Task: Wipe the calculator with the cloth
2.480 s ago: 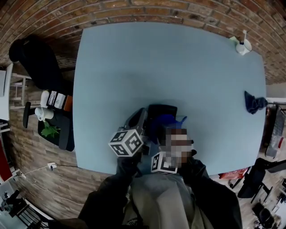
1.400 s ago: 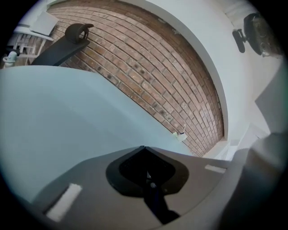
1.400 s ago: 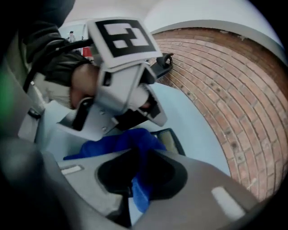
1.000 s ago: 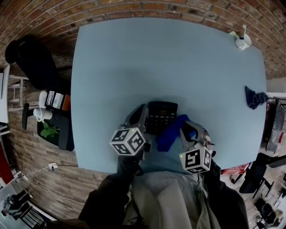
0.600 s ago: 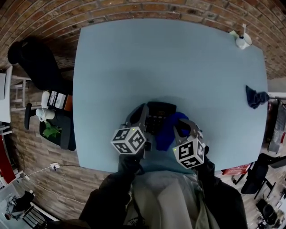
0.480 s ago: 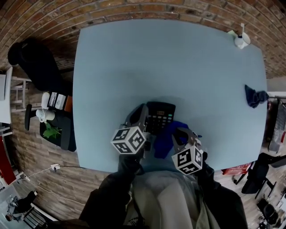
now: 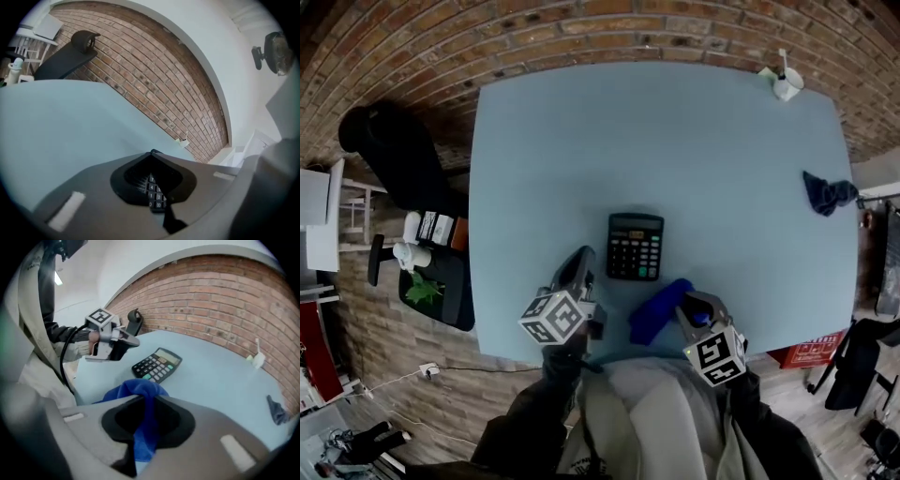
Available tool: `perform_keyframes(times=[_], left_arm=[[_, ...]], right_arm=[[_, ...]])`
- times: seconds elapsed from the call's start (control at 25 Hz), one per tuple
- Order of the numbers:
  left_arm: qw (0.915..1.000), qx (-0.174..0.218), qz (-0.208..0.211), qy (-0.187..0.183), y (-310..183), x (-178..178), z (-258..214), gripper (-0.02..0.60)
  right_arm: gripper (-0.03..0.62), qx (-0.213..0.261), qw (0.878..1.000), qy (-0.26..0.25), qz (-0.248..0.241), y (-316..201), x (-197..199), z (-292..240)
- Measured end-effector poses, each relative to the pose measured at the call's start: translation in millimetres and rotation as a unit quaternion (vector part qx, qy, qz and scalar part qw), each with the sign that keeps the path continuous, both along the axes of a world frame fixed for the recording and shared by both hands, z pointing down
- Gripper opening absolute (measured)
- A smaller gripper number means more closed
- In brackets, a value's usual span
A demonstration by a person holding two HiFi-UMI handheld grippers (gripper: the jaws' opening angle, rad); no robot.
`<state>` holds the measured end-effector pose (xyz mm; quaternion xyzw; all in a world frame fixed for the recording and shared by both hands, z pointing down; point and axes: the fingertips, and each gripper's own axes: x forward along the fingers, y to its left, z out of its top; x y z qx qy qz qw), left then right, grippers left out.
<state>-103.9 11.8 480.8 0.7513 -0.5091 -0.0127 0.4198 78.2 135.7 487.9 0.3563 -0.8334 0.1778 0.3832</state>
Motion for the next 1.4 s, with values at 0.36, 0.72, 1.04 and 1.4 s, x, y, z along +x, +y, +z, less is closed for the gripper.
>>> perform_keyframes(times=[0.36,0.72,1.04,1.4], left_arm=[[0.9981,0.038,0.028,-0.040,75.4,-0.2,-43.0,0.006],[0.9945,0.070,0.061,-0.048,83.6,37.7,-56.7,0.006],[0.9966,0.059,0.037,-0.044,85.0,40.7,-52.2,0.006],[0.9967,0.062,0.015,-0.051,95.0,35.4,-55.7,0.008]], right_arm=[[0.060,0.087,0.984,-0.055,0.146,-7.6,40.9,-35.2],[0.060,0.111,0.982,-0.079,0.134,-2.2,35.9,-43.8],[0.060,0.171,0.982,-0.030,0.071,-27.0,45.2,-54.5],[0.081,0.223,0.974,-0.049,-0.001,-58.6,-16.0,-62.7]])
